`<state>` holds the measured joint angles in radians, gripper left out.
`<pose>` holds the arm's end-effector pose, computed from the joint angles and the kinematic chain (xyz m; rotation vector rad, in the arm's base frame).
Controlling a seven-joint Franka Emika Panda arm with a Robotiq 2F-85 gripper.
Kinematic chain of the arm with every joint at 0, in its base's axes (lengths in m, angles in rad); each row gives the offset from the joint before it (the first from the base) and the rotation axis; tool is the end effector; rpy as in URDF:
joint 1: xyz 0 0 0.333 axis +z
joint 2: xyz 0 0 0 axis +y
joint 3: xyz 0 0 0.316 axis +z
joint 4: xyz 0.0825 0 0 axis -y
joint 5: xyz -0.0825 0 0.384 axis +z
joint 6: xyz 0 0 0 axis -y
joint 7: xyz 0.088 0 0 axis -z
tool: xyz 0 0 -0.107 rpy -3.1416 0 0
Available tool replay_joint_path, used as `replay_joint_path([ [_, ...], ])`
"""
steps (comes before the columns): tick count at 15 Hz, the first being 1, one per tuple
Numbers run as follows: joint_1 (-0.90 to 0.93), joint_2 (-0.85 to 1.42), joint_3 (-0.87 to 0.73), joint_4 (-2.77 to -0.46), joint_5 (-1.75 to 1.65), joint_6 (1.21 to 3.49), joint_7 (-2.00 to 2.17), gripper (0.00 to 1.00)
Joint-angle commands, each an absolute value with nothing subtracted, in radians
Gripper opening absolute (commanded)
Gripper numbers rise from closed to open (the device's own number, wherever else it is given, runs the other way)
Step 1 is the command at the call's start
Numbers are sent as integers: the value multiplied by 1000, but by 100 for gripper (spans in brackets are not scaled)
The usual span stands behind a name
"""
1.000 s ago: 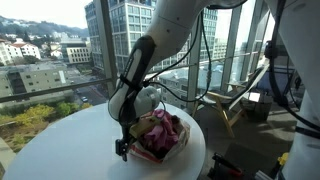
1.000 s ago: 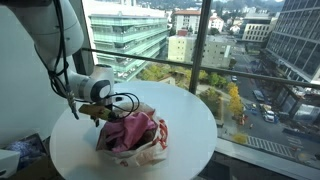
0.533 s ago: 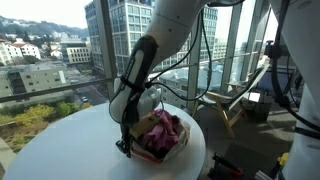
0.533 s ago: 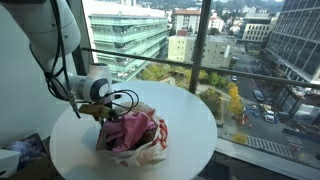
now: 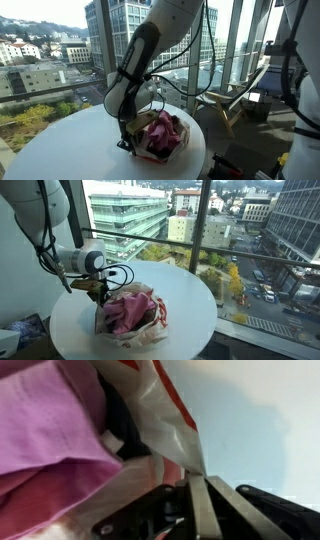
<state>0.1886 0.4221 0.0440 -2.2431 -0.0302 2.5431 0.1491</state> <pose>0.5140 0.1231 0.1674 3.1112 0.1662 -0.1869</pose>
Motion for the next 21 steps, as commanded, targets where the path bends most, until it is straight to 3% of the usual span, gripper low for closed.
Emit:
replay_joint_path([
  [1,121,399,104,-2211,113,2399,119,0],
  [3,121,377,90,-2210,129,2393,148,0],
  [9,237,202,-43,-2247,-277,2465,386,0],
  [13,234,103,-23,-2243,-467,2451,496,0],
  [21,227,305,36,-2219,-389,2436,448,0],
])
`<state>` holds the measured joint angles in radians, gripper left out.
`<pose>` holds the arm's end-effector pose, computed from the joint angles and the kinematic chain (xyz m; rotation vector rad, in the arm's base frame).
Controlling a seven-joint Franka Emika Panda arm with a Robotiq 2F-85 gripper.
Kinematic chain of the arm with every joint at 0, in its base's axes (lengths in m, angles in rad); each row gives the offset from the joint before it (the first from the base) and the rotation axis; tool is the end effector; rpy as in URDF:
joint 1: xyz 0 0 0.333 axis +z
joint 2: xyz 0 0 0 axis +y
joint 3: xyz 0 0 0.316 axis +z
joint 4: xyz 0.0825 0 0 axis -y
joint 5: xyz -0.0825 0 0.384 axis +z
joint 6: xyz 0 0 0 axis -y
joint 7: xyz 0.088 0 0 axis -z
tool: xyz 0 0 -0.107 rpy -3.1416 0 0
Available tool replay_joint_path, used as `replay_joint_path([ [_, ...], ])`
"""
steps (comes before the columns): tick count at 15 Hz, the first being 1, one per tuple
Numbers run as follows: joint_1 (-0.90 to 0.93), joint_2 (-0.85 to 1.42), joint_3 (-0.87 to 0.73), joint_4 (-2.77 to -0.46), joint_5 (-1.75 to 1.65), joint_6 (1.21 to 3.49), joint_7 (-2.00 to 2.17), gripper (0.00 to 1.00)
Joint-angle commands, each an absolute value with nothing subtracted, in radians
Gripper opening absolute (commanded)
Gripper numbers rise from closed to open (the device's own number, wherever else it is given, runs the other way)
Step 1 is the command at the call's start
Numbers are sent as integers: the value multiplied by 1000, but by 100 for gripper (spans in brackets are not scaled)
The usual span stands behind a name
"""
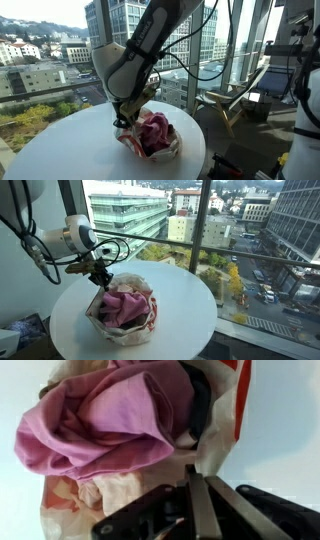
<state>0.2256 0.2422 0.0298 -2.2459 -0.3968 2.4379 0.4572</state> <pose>0.5202 0.1351 0.2541 2.8941 0.1563 0.0566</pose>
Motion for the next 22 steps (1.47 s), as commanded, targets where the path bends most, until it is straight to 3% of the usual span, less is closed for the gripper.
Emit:
replay_joint_path([
  [1,232,313,32,-2219,-394,2449,453,0],
  [3,236,301,33,-2222,-384,2443,434,0],
  [4,241,298,33,-2218,-384,2414,428,26],
  [5,239,291,37,-2221,-380,2412,418,27],
  [15,204,90,57,-2259,-293,2350,377,99],
  [22,156,-3,54,-2324,-310,2343,423,100],
])
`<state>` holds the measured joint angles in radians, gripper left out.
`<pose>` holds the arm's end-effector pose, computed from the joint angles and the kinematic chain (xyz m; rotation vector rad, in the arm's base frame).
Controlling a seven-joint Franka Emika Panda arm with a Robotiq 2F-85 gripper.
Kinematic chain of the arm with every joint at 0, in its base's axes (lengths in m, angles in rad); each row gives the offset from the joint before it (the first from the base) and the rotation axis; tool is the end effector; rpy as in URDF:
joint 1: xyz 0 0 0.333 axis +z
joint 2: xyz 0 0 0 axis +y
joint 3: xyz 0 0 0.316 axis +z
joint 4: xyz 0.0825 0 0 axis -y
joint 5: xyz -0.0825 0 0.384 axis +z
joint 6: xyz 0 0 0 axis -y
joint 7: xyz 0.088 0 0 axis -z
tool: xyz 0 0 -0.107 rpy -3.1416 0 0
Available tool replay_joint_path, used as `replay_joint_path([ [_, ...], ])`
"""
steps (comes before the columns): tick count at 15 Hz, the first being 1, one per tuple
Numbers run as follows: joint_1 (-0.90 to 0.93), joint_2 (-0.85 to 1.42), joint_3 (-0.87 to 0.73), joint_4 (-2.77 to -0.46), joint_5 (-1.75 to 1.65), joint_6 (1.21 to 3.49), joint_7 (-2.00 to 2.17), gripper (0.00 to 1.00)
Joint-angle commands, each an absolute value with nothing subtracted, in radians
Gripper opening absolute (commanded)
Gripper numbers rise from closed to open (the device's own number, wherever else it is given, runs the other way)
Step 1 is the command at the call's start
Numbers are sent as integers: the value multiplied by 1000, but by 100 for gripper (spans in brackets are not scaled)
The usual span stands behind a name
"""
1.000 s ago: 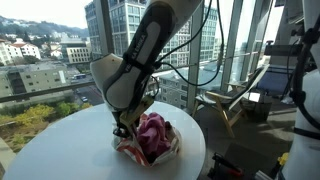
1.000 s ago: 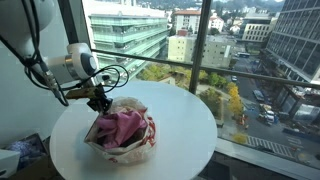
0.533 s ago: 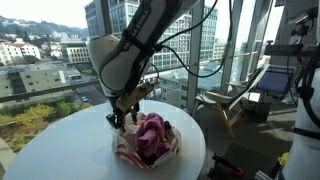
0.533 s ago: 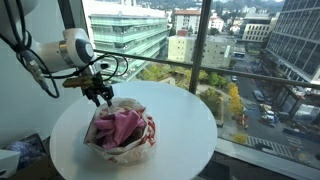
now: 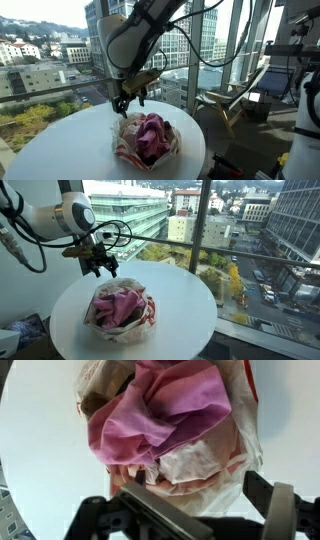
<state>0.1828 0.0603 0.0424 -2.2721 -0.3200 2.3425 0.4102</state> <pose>0.5137 0.1127 0.3326 2.9258 0.0554 0.1188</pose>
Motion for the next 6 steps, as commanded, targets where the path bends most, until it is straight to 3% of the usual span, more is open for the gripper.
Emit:
replay_joint_path([
  [1,150,-10,55,-2333,-311,2343,428,99],
  [6,127,-30,58,-2366,-310,2354,433,100],
])
